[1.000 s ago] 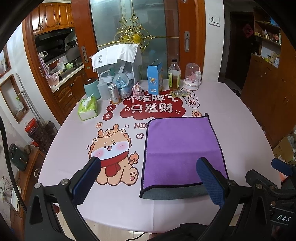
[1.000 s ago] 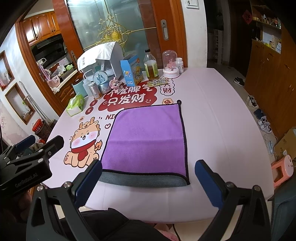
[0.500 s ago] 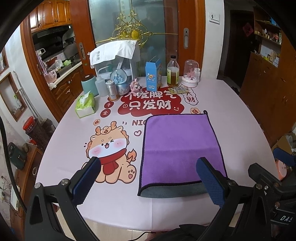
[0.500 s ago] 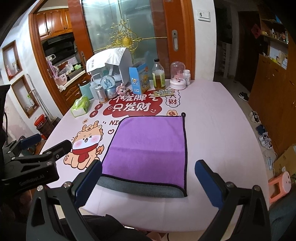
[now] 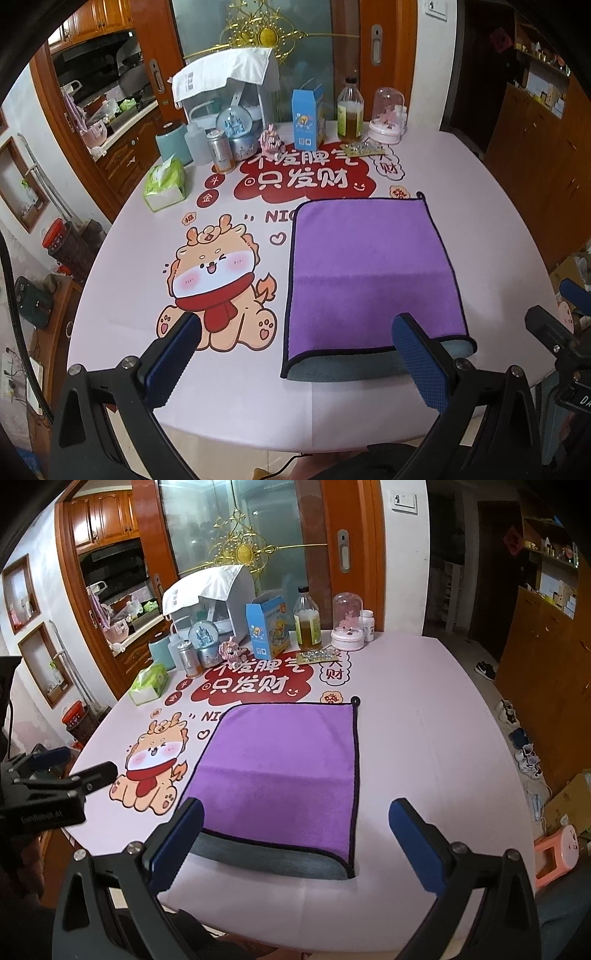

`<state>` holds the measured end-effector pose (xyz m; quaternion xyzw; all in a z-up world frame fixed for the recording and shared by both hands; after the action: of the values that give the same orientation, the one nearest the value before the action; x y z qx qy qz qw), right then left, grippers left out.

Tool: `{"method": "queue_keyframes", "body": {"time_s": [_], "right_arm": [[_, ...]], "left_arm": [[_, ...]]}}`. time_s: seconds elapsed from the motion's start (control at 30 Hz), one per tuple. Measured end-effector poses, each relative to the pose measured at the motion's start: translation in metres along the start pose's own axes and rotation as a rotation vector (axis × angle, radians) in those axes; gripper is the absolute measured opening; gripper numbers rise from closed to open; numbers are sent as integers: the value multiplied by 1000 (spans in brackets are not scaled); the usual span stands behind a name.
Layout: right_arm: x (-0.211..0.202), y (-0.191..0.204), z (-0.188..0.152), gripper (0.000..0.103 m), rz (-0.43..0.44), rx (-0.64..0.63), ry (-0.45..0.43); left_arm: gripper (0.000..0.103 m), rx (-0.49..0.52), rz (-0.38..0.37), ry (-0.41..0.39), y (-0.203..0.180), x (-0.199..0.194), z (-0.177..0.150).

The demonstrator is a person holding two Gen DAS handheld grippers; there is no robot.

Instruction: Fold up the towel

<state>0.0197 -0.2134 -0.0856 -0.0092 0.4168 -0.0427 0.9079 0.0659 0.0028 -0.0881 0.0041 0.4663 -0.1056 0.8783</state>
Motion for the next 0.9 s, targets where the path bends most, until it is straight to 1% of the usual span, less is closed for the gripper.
{"method": "queue_keyframes", "body": {"time_s": [0.07, 0.17, 0.27, 0.43, 0.53, 0.8, 0.87, 0.9], "right_arm": [[7, -5, -3, 101, 22, 7, 14], [18, -12, -9, 101, 27, 7, 27], [28, -17, -14, 101, 24, -4, 36], [50, -25, -27, 101, 26, -25, 52], [62, -25, -36, 101, 34, -42, 56], [94, -27, -63, 100, 47, -67, 105], [103, -27, -70, 100, 46, -72, 122], [106, -27, -73, 99, 47, -74, 129]], "left_arm": [[102, 17, 8, 18, 3, 7, -1], [102, 46, 26, 48, 7, 18, -3], [102, 53, 19, 81, 11, 29, -6], [102, 40, -19, 111, 17, 48, -10], [102, 41, -46, 115, 19, 58, -11], [102, 93, -103, 145, 21, 84, -17], [102, 109, -115, 163, 21, 90, -19], [102, 107, -135, 181, 20, 94, -21]]}}
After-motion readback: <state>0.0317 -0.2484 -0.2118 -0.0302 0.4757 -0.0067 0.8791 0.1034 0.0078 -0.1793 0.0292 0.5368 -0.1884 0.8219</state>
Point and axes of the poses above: each gripper's, at about its wrist camera, not at the fingertips, and x roughly the way its jaws point, y to its left, z to its top, the point moved 7 cm from there along x, roughly the way its jaws point, and after that the axes turned 11 degrees about -z, right-handed, at the moved point
